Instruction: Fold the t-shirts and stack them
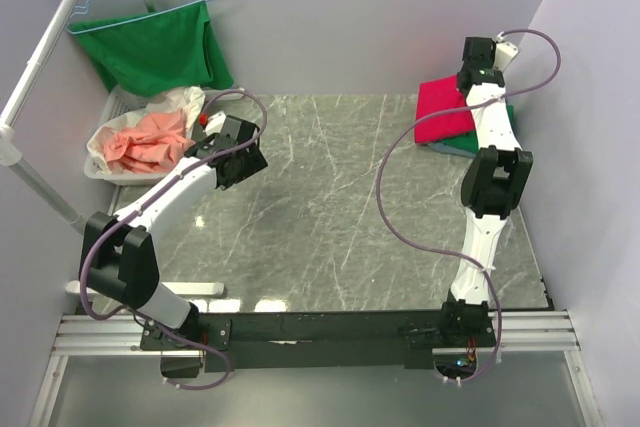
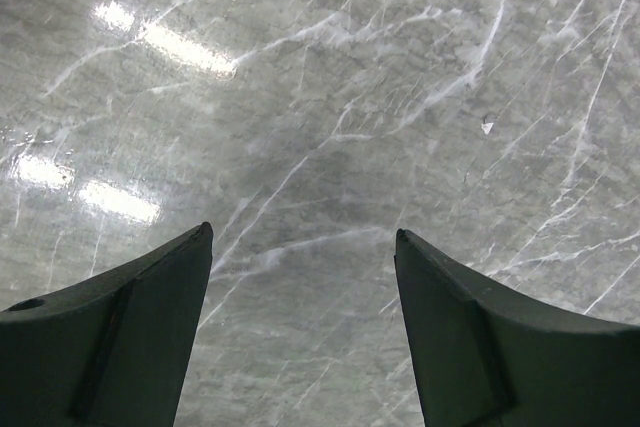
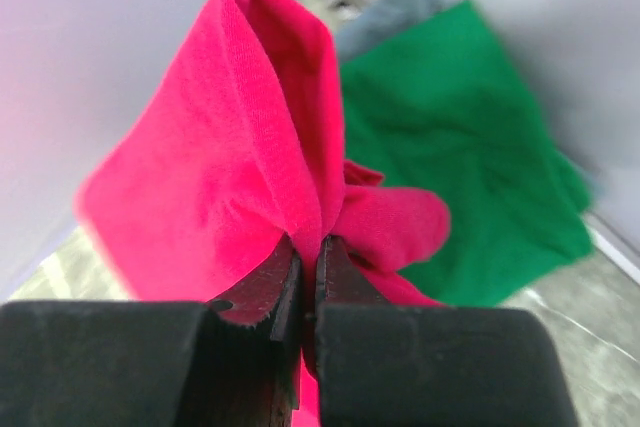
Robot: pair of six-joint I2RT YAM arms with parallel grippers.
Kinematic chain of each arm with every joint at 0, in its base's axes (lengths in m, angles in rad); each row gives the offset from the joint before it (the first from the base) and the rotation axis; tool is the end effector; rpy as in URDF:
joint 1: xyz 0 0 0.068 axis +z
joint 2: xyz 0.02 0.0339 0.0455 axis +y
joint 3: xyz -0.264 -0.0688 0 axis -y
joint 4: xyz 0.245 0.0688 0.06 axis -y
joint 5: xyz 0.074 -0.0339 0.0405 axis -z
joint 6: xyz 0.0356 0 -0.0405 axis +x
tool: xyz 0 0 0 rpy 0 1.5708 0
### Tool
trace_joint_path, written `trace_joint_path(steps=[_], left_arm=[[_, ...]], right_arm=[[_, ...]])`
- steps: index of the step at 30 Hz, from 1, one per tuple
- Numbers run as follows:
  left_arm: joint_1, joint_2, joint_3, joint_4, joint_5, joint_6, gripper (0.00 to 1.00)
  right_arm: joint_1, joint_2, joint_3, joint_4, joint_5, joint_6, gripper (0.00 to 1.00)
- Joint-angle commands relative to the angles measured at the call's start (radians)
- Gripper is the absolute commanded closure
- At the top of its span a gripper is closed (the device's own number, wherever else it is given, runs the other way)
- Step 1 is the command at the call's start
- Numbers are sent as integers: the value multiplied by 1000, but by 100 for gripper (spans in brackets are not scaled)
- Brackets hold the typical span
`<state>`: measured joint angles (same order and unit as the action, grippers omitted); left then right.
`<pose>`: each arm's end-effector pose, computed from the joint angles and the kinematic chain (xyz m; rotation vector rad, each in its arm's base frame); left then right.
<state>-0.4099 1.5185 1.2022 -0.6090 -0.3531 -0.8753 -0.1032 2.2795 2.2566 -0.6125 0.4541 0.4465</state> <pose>0.3005 -0.1172 0.2722 -0.6982 2.3201 -0.1393 0.5190 -0.0695 0.3054 0.8188 1.9863 -0.3017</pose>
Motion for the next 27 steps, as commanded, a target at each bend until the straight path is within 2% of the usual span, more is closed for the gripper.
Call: trace_joint_path(steps=[1, 3, 8, 16, 17, 22, 23, 24, 26, 27], left_arm=[[-6, 12, 40, 22, 19, 21, 22], [-6, 16, 40, 17, 17, 21, 22], [-6, 6, 30, 17, 9, 22, 22], [-9, 20, 36, 15, 16, 21, 22], [-10, 22, 36, 14, 16, 22, 22], [-13, 22, 36, 17, 17, 25, 22], [-13, 23, 39, 20, 19, 29, 21], [-15, 23, 39, 20, 22, 33, 21], [-17, 25, 36, 31, 23, 44, 21], [-17, 23, 33, 31, 22, 47, 21]], right_arm=[[-6, -66, -44, 39, 262, 60, 100], [-15, -72, -80, 33, 322, 87, 100], [-56, -60, -89, 8, 353, 119, 100], [-62, -60, -149, 62, 598, 115, 100], [-64, -46, -147, 88, 619, 72, 100], [-59, 21, -75, 56, 588, 38, 100], [-56, 25, -83, 68, 548, 25, 94], [-55, 20, -91, 75, 531, 24, 78], [-50, 11, -115, 97, 505, 18, 55], [-50, 11, -115, 97, 489, 20, 40]])
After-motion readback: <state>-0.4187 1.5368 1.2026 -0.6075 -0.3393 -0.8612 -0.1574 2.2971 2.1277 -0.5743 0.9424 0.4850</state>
